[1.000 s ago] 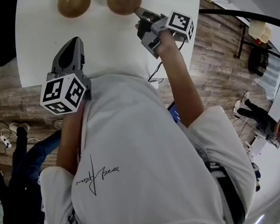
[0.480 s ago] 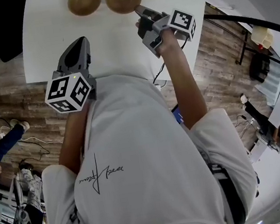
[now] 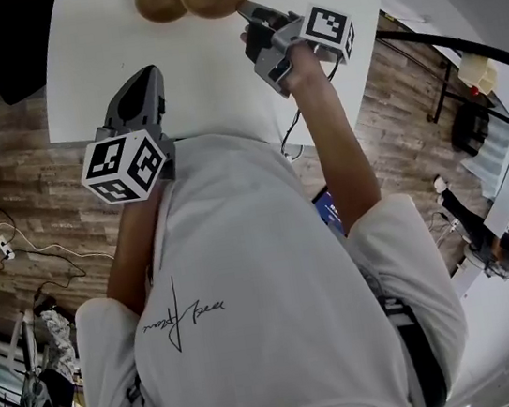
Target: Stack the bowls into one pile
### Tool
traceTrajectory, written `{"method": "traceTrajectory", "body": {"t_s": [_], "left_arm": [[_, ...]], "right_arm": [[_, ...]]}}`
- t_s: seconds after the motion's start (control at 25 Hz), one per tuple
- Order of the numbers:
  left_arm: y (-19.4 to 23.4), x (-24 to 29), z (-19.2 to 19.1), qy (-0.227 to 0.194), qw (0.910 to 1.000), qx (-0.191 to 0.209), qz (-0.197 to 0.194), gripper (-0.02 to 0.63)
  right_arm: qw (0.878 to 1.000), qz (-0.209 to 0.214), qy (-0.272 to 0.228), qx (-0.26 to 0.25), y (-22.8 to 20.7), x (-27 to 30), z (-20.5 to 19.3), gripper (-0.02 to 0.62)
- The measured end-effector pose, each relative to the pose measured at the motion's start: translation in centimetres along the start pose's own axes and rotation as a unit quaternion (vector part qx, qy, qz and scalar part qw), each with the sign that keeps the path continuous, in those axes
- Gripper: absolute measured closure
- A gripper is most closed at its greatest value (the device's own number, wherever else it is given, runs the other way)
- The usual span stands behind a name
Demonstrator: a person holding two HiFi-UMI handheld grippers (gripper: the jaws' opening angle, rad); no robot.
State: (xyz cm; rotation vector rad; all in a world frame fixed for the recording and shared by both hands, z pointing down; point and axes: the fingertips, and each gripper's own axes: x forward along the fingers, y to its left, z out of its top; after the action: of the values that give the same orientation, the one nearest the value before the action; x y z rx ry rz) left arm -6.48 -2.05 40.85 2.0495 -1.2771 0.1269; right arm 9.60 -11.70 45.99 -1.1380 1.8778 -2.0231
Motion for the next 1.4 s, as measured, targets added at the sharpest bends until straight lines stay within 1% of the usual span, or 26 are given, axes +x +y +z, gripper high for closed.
{"method": "traceTrajectory", "body": {"t_s": [0.52,1.12,1.4], "left_arm": [[0.9,-0.4,0.2,-0.005,0.9998,-0.015,0.010,0.598],[2.6,-1.0,0.3,-0.002,0.9992,-0.033,0.021,0.598],[4.6,-1.5,0.2,0.003,0.9987,-0.041,0.028,0.598]], "right_arm": [[0.999,0.013,0.033,-0.016,2.4,2.6,-1.7,0.577],[0.998,0.007,0.065,-0.016,2.8,5.5,-3.4,0.577],[0.997,-0.002,0.082,-0.015,2.4,7.6,-4.6,0.575]]}}
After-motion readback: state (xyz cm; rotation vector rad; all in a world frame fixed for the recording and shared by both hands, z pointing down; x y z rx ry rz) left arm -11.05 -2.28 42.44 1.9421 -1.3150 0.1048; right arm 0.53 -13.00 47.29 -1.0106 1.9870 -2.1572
